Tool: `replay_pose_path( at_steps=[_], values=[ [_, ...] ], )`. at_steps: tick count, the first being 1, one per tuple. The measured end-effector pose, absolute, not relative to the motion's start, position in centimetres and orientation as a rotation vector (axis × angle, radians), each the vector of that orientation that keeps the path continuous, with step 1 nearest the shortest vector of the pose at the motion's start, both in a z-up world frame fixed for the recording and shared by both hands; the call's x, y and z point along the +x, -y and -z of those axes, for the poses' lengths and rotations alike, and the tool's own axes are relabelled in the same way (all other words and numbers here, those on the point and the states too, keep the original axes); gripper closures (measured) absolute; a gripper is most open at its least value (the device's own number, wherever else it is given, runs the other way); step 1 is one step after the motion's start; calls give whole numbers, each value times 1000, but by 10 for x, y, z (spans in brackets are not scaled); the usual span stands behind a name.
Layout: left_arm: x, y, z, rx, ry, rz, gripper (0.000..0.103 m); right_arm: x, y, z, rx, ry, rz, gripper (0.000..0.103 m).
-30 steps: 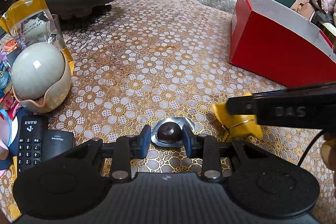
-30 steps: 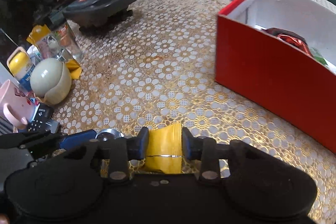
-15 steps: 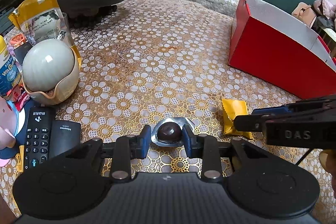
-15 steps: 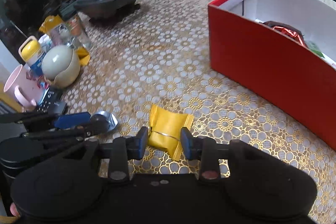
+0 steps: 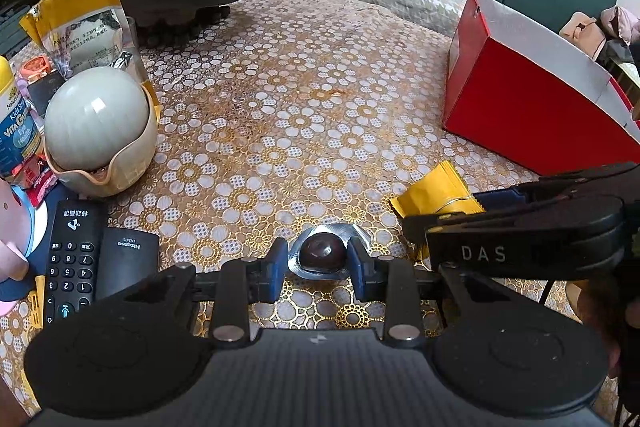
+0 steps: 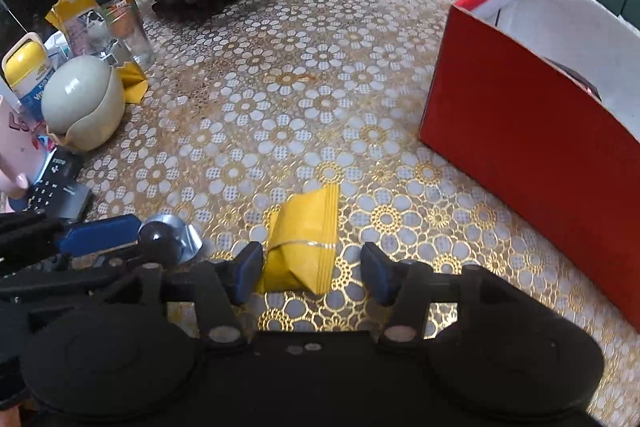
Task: Organize snacks
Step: 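Grasp the round chocolate with the left gripper while the right gripper grasps the yellow candy, then carry the chocolate and yellow candy into the red box and open both grippers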
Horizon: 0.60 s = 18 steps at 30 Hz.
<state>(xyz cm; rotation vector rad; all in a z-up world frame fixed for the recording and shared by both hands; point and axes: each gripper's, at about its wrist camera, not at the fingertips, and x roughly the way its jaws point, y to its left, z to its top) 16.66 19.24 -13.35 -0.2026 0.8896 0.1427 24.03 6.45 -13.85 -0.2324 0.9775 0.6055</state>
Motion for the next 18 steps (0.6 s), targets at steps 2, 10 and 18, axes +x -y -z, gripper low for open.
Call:
replay_pose_path(
  at_steps=[2,10,18],
  values=[
    [167,-192,133,-200,-888,-142,72,241,-63,139,-223,-962,-602,50],
    [167,-191,133,-199,-891,-147,72,236,-50,134,-154,-903,-657,69],
    [164,-183,119,-190,-874,-139,72,221,-28,116,-98,-854,-669,71]
  ],
)
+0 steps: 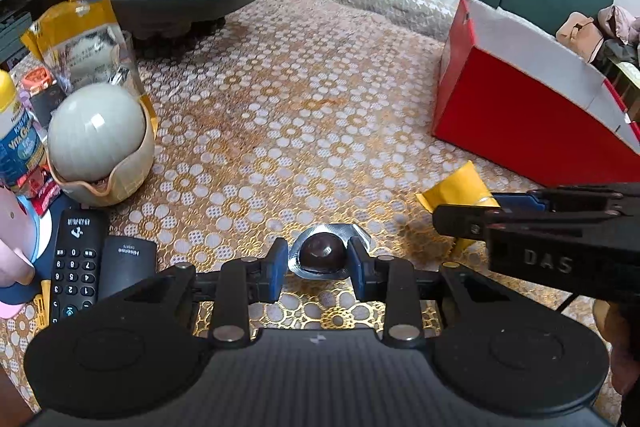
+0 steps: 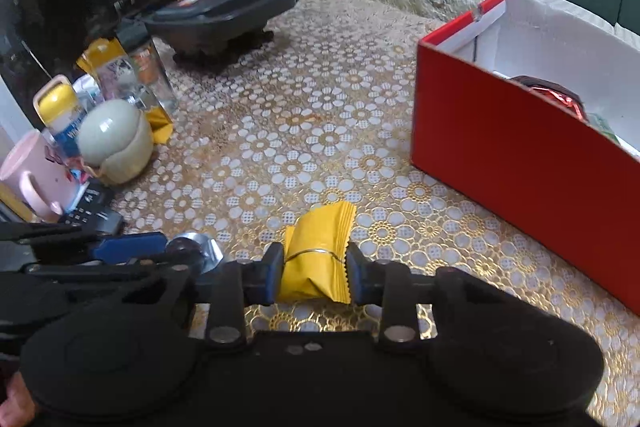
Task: Organize snacks
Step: 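Carry the chocolate and yellow candy into the red box and open both grippers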
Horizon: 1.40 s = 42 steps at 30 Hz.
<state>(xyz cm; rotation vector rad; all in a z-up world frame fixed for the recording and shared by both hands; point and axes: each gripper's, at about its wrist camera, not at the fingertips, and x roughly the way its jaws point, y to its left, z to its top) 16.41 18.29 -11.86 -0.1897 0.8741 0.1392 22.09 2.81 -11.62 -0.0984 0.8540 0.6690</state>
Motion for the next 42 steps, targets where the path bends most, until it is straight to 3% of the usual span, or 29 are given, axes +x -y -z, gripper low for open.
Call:
replay_pose_path(
  at_steps=[13,24,42],
  values=[
    [172,-129,54,-132,-776,-48,72,212,50,53,11,-742,-611,71],
    [229,-53,6,-34,-720,67,72,240,128,17,18,-663,-508,71],
    [333,16,43,37,-860,104,72,314,168,57,0,-752,-400,71]
  ],
)
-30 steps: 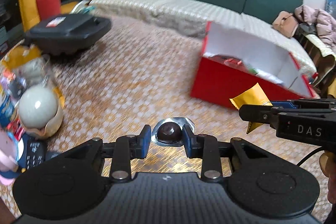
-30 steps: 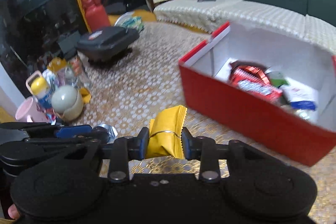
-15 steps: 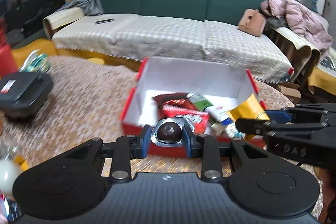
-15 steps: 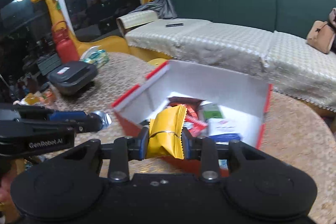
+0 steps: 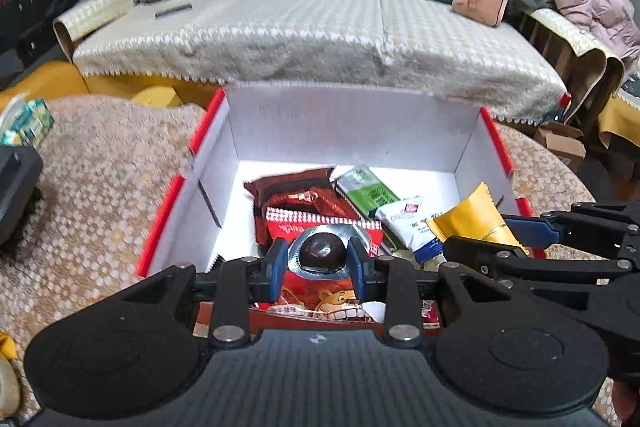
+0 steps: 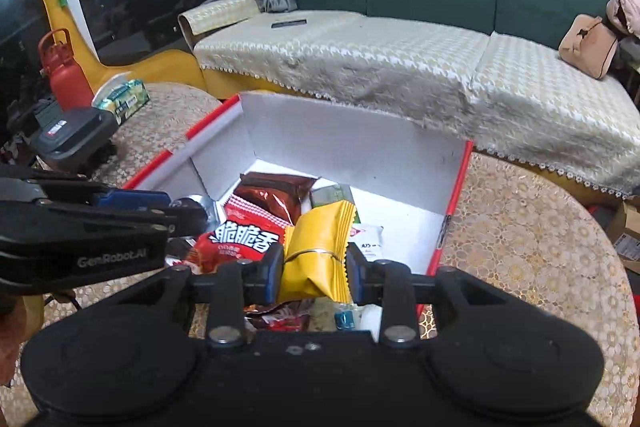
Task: Organize snacks
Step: 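Carry the chocolate and yellow candy into the red box and open both grippers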
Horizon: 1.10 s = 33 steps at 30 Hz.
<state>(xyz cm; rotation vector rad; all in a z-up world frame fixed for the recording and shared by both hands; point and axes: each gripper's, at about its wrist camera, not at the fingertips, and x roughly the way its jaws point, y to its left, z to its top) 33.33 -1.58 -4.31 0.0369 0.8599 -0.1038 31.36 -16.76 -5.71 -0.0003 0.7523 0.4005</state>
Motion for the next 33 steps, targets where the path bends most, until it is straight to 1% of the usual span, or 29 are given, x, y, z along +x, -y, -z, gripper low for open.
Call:
replay_pose_path(
  at_steps=[7,13,15,17,19,22,24,25,26,27,28,33],
  values=[
    [343,15,63,29,-916,89,72,322,168,71,-4,-798,-391,71],
    [345,15,69,24,-931,78,71,321,167,78,-13,-830,-402,70],
    [344,15,67,23,-930,81,67,320,166,78,-21,-834,-412,70],
    [342,15,65,16,-921,91,49,318,163,79,-43,-836,-414,69],
    [338,15,60,11,-905,90,44,316,162,78,-50,-834,-414,66],
    [332,13,53,6,-897,88,43,313,162,75,-49,-830,-414,59],
    [327,10,48,-2,-885,86,37,310,164,72,-46,-816,-414,52],
    [324,8,45,-8,-877,82,34,309,164,71,-39,-810,-417,50],
    [321,7,42,-11,-870,80,33,308,165,69,-37,-809,-421,44],
    [318,6,39,-14,-865,81,33,307,165,68,-41,-807,-416,20],
    [315,5,36,-16,-859,82,32,303,165,64,-40,-779,-423,1],
    [298,0,23,-29,-829,80,27,283,164,48,-82,-737,-444,1]
  ],
)
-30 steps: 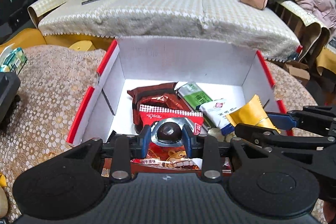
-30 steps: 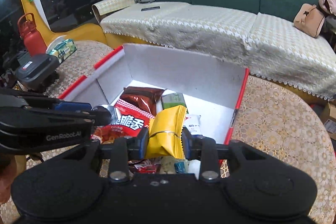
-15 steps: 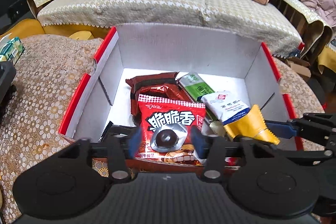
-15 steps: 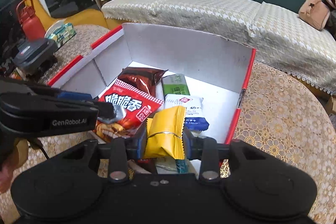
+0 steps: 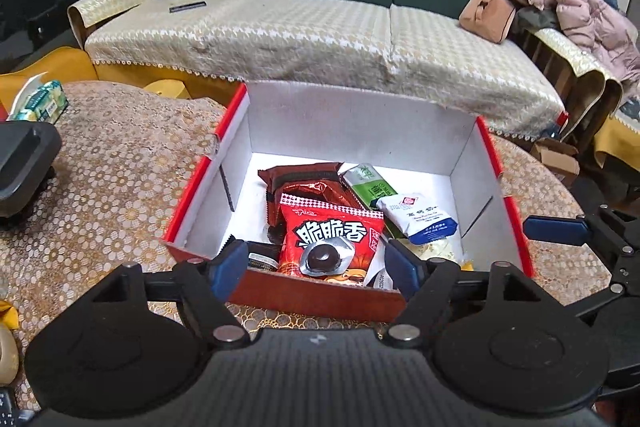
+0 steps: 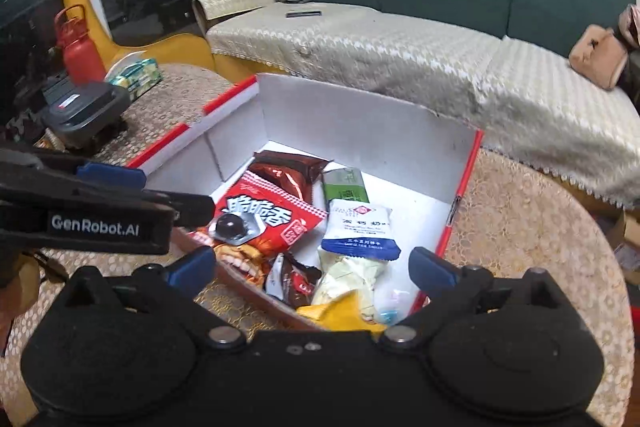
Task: Organize snacks
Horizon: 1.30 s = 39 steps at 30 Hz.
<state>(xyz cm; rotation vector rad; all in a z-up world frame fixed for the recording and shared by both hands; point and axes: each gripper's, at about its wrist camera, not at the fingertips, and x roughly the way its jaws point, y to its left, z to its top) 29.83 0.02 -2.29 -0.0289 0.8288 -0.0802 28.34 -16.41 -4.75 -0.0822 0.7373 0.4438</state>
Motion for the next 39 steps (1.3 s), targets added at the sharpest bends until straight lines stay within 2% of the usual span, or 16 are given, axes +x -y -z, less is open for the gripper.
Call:
replay_pose_path(
  at_steps=[15,16,19,39],
  values=[
    [238,-2,-19,-79,-738,99,19,230,191,7,-7,-642,-449,0],
    [234,-1,-22,-79,-729,100,17,226,193,4,-4,-635,-447,0],
    [222,1,-29,-82,-703,92,1,214,199,-2,16,-620,-452,0],
    [162,21,-59,-49,-635,93,1,153,222,-36,105,-517,-464,0]
  ],
)
